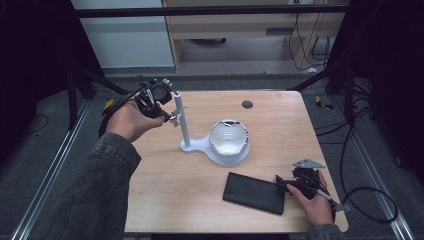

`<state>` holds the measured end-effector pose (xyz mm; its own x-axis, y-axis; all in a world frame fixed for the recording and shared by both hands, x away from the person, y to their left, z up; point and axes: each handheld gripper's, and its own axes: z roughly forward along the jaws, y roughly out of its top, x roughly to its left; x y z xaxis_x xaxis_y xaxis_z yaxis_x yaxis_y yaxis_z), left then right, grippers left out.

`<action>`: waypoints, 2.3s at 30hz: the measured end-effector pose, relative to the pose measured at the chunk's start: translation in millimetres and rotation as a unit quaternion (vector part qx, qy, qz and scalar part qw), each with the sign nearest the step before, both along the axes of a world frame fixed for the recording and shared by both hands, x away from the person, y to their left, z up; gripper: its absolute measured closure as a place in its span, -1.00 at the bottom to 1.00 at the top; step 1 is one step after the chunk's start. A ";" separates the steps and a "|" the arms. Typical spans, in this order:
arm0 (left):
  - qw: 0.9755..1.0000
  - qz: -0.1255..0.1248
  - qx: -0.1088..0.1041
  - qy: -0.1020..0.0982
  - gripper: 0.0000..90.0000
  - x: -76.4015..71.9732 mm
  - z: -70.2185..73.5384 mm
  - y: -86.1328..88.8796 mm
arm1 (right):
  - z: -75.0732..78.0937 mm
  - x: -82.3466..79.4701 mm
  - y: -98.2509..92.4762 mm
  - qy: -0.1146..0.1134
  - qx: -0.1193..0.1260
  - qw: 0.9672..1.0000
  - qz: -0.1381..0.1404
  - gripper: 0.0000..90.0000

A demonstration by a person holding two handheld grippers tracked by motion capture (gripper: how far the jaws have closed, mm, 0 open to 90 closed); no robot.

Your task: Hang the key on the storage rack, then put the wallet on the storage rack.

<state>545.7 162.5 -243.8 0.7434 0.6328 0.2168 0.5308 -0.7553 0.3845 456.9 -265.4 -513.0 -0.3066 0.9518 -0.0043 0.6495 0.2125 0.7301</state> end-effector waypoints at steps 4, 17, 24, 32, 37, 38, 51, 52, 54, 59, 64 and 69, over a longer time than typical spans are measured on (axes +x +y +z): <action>1.000 -0.003 0.008 0.004 0.95 0.3 -1.1 -5.5 | 0.0 0.0 0.0 0.000 0.000 1.000 0.000 -0.92; 1.000 0.007 0.008 -0.003 0.96 3.7 -2.5 -5.7 | 0.0 -0.1 -0.1 -0.001 0.001 1.000 0.002 -0.91; 0.999 0.015 -0.023 -0.040 0.64 -1.4 -0.3 3.2 | -0.1 -0.1 -0.1 -0.001 0.001 1.000 0.003 -0.91; 0.992 -0.004 -0.088 -0.089 0.41 -38.0 -19.6 26.3 | 0.2 -0.1 -0.2 0.000 0.001 1.000 0.003 -0.91; 0.986 -0.028 -0.123 -0.113 0.22 -69.0 -44.9 33.1 | 0.3 0.1 -0.2 0.000 0.002 1.000 0.003 -0.91; 0.985 -0.033 -0.125 -0.114 0.22 -73.7 -50.5 33.7 | 0.3 0.1 -0.2 0.000 0.002 1.000 0.003 -0.91; 0.986 -0.070 -0.134 -0.070 0.10 -90.8 -111.3 28.6 | 0.2 0.6 -0.3 0.000 0.001 1.000 0.004 -0.92; 0.986 -0.072 -0.136 -0.065 0.10 -91.0 -116.5 27.1 | 0.2 0.6 -0.3 0.000 0.001 1.000 0.004 -0.92; 0.986 -0.075 -0.133 -0.059 0.11 -91.7 -124.9 23.7 | 0.3 0.5 -0.3 0.000 0.001 1.000 0.004 -0.92; 0.985 -0.102 -0.136 -0.039 0.29 -93.8 -145.6 10.8 | 0.2 0.6 -0.3 0.000 0.001 1.000 0.004 -0.92; 0.982 -0.136 -0.129 -0.006 0.53 -93.3 -171.4 -9.6 | 0.3 0.6 -0.2 0.000 0.001 1.000 0.004 -0.92; 0.980 -0.141 -0.140 0.006 0.74 -93.3 -184.7 -18.8 | 0.2 0.7 0.0 0.000 0.001 1.000 0.003 -0.92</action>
